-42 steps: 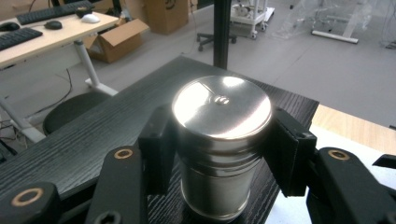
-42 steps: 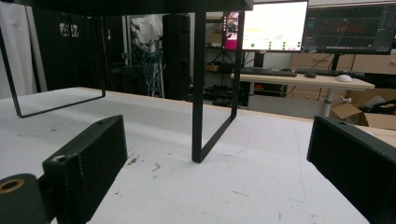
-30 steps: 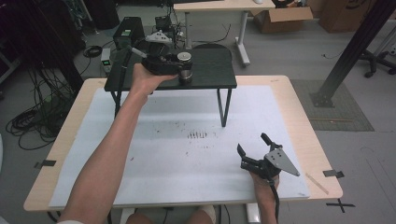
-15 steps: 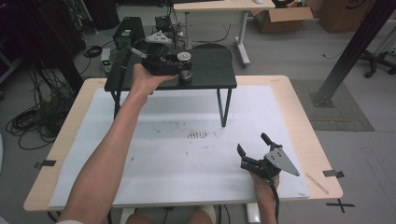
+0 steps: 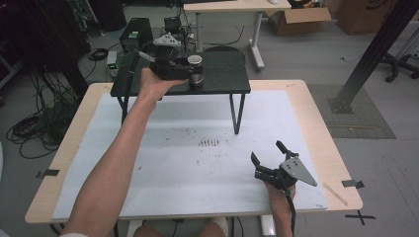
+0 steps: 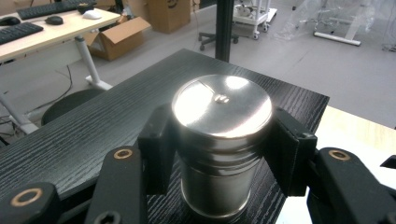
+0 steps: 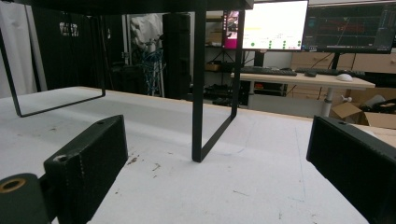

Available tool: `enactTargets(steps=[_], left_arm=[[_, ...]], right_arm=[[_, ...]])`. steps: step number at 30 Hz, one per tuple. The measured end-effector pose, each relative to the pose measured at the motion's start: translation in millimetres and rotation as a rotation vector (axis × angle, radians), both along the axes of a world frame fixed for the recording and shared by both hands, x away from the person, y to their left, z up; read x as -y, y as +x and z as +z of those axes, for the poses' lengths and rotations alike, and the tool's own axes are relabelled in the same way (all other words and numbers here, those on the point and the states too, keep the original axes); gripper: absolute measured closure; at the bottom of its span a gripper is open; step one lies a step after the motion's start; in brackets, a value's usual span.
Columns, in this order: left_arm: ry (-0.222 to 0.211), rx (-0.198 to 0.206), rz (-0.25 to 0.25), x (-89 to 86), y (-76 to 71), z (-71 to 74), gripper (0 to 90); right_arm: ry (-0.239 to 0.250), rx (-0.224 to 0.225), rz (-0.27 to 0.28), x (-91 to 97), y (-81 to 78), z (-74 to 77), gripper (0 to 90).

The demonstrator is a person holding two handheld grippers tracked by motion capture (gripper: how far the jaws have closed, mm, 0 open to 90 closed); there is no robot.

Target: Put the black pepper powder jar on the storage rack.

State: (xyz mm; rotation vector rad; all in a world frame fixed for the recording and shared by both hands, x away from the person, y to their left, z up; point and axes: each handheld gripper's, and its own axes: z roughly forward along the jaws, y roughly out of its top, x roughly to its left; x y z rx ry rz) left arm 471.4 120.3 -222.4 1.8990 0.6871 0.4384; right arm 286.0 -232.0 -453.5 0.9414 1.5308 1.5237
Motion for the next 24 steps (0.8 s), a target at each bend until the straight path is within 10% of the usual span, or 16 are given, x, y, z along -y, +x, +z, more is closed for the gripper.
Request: enactTargets(steps=[8, 24], left_arm=[[0.010, 0.003, 0.004, 0.5, -0.5, 0.5, 47.3], [0.025, -0.030, 0.069, 1.5, -2.9, 2.8, 2.3]], right_arm=[[0.001, -0.001, 0.000, -0.1, -0.1, 0.0, 5.1], [-0.003, -0.001, 0.002, -0.3, -0.1, 0.0, 5.1]])
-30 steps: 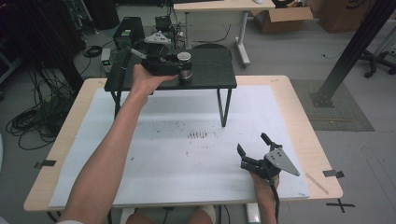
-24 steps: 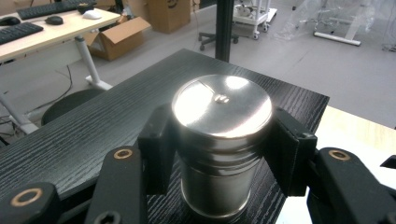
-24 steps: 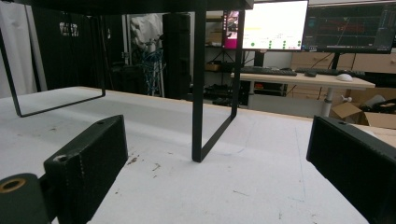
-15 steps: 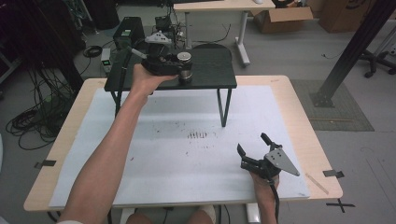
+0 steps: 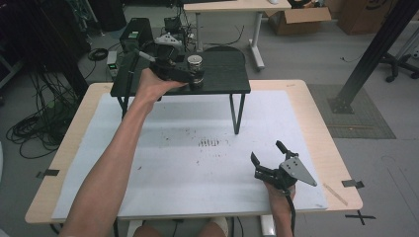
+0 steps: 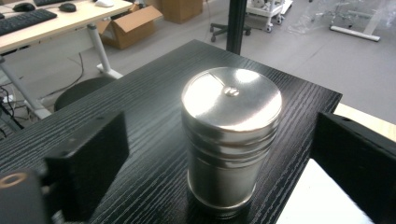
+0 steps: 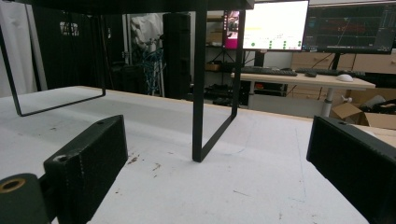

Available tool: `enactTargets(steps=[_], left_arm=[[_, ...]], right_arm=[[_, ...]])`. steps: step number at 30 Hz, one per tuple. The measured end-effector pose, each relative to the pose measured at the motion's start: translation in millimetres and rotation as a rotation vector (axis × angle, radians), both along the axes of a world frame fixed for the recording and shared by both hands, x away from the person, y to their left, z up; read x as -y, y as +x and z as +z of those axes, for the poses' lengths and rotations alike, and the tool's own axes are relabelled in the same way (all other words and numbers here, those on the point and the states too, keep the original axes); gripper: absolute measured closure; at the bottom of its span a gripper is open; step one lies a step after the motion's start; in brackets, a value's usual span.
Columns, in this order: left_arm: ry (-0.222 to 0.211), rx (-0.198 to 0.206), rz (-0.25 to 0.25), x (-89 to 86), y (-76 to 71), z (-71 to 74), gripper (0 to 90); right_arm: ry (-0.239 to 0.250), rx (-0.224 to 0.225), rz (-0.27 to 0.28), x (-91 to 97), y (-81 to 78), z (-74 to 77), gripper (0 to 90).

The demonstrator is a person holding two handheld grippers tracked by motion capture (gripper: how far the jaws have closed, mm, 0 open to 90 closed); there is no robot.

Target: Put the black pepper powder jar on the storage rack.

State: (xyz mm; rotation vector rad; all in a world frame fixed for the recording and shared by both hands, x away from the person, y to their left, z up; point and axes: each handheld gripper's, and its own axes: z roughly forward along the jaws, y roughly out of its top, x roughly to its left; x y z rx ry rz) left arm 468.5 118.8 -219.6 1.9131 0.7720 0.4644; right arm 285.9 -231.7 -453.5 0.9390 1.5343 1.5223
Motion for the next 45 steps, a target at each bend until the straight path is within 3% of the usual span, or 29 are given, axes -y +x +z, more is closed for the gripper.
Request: enactTargets(steps=[7, 23, 26, 28, 32, 45], left_arm=[[-0.015, 0.004, 0.001, -0.9, -1.7, 2.4, 0.2], [0.024, 0.064, -0.023, -12.8, -22.9, 16.2, 0.2], [0.028, 0.074, -0.019, -19.3, -29.5, 18.0, 0.2], [0.001, 0.073, -0.014, -28.3, -35.7, 17.7, 0.3], [0.005, 0.070, -0.006, -36.1, -41.4, 16.0, 0.2], [-0.014, 0.109, 0.019, -72.6, -78.9, 10.6, 0.3]], right_arm=[[0.001, -0.002, 0.000, 0.0, 0.0, 0.0, 5.1], [-0.002, 0.002, -0.002, -0.1, -0.2, -0.1, 5.1], [-0.003, 0.003, -0.002, -0.2, -0.3, -0.1, 5.1], [-0.002, 0.002, -0.002, -0.2, -0.1, -0.1, 5.1], [-0.001, 0.003, -0.004, -0.3, -0.3, -0.2, 5.1], [-0.003, 0.001, -0.004, -0.4, -0.2, -0.1, 5.2]])
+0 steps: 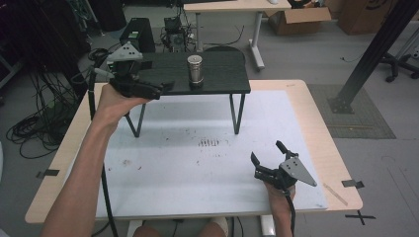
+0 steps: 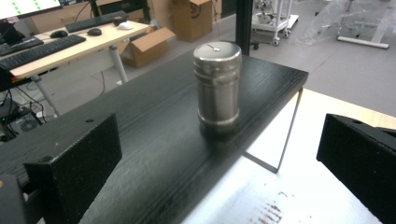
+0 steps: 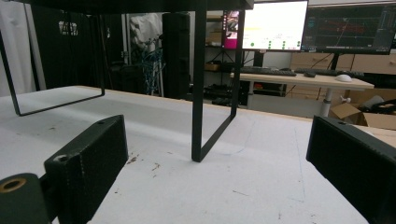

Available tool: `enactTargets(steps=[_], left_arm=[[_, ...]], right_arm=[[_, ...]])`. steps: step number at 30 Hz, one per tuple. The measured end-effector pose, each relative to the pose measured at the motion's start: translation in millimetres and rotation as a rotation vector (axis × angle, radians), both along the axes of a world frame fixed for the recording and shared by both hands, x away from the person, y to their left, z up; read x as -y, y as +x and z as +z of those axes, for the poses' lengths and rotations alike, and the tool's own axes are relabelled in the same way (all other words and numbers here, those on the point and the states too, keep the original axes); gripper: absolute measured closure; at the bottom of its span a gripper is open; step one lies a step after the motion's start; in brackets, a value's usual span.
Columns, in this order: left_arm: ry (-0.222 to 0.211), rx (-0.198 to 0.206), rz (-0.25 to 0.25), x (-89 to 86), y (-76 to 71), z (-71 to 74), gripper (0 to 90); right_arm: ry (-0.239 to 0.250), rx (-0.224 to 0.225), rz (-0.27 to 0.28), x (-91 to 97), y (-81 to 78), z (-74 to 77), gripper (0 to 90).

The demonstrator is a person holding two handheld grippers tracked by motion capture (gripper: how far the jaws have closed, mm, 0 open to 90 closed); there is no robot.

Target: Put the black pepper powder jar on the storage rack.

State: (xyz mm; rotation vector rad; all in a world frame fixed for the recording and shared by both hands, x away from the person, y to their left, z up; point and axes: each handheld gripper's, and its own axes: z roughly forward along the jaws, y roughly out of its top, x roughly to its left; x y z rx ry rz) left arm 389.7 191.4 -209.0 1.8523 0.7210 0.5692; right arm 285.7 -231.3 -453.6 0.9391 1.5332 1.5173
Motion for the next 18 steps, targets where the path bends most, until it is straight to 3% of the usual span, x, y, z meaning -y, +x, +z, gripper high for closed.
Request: enactTargets(steps=[18], left_arm=[[-0.022, 0.012, 0.065, -53.8, -41.2, -28.4, 0.9]], right_arm=[[-0.001, -0.002, -0.001, -0.1, 0.1, 0.0, 5.4]])
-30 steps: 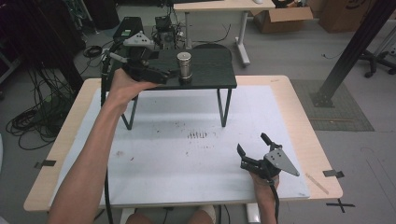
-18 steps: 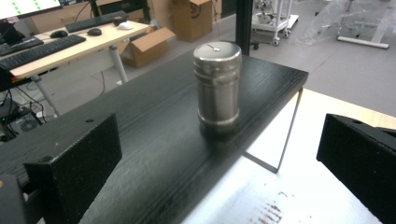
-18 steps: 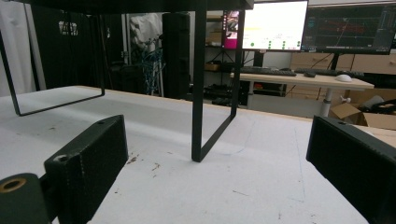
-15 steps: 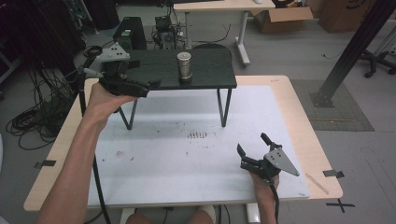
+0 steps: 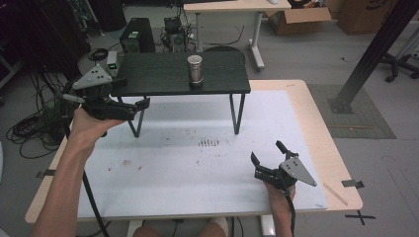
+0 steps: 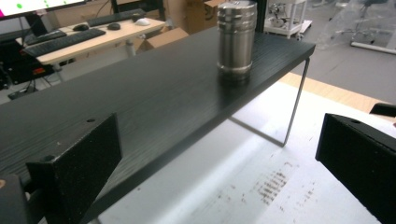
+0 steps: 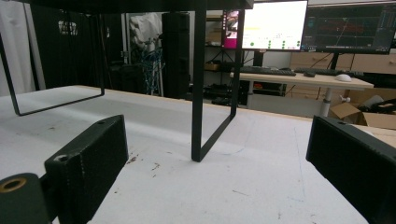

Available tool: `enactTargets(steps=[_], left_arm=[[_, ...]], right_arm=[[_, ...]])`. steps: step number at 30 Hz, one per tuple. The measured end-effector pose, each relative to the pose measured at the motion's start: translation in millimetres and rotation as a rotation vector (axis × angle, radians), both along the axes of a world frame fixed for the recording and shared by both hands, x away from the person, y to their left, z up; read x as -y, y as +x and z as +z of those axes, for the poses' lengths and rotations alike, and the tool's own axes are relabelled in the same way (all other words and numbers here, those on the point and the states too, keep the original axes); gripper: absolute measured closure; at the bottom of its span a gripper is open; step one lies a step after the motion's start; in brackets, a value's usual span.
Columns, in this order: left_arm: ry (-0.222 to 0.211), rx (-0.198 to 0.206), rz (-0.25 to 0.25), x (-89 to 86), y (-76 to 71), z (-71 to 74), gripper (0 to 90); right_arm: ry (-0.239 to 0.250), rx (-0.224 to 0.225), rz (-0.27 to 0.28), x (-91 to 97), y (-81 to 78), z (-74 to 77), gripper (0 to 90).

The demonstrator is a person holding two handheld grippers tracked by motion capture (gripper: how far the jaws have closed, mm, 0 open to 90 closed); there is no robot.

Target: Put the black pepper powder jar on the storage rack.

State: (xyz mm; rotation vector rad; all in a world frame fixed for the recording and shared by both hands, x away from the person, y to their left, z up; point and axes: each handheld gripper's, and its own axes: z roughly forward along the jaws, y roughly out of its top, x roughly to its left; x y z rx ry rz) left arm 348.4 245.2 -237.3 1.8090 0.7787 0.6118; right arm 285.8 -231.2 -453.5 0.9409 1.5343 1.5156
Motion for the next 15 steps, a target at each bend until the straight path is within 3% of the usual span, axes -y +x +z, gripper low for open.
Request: enactTargets(steps=[15], left_arm=[[-0.018, 0.028, 0.053, -34.4, -32.9, -26.4, 1.2]], right_arm=[[0.000, 0.002, 0.000, 0.0, 0.0, 0.0, 5.3]])
